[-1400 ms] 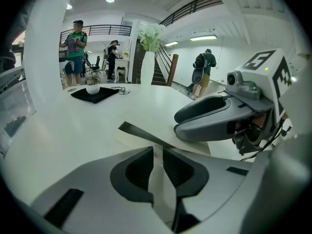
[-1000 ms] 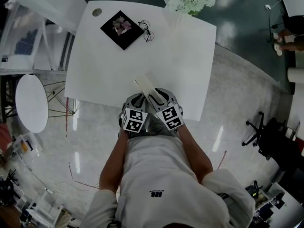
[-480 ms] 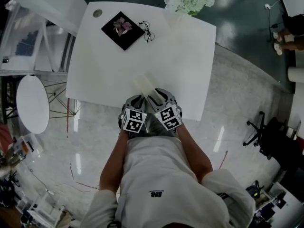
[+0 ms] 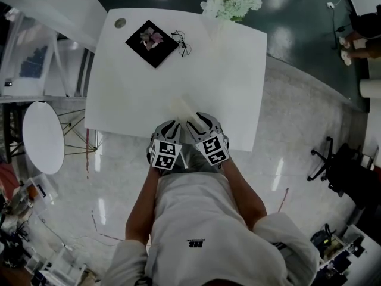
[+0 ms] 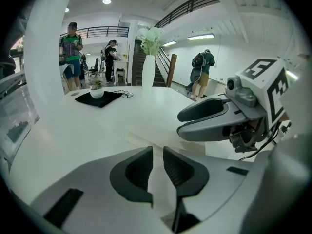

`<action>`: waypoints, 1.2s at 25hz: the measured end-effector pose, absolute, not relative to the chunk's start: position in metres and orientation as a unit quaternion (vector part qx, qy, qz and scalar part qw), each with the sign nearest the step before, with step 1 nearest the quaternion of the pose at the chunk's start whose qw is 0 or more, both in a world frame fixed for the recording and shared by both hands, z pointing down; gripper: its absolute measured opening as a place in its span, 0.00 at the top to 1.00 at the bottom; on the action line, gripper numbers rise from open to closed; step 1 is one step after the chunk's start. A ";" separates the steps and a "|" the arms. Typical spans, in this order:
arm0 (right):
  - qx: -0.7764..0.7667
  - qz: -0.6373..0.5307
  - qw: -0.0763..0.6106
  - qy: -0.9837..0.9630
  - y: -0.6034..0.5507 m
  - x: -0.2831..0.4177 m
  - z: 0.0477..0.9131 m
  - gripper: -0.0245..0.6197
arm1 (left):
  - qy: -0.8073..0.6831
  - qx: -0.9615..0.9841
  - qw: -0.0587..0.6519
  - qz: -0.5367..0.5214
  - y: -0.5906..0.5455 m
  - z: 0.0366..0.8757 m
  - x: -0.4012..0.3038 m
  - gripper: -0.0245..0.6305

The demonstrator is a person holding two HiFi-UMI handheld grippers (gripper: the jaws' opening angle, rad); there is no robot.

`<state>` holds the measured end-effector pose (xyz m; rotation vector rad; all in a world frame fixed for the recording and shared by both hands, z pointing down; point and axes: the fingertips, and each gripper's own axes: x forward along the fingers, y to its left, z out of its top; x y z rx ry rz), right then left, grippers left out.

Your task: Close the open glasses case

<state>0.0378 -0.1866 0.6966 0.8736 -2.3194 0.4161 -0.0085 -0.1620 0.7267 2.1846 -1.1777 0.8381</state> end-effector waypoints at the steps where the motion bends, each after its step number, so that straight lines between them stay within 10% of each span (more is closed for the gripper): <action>1: 0.337 0.160 0.304 -0.877 -0.189 0.039 0.691 0.67 | -0.437 0.809 0.252 0.303 -0.166 0.721 -0.011 0.84; 30: 0.539 0.107 0.179 -0.816 -0.248 0.066 0.517 0.68 | -0.383 0.906 0.064 0.166 -0.271 0.531 -0.025 0.80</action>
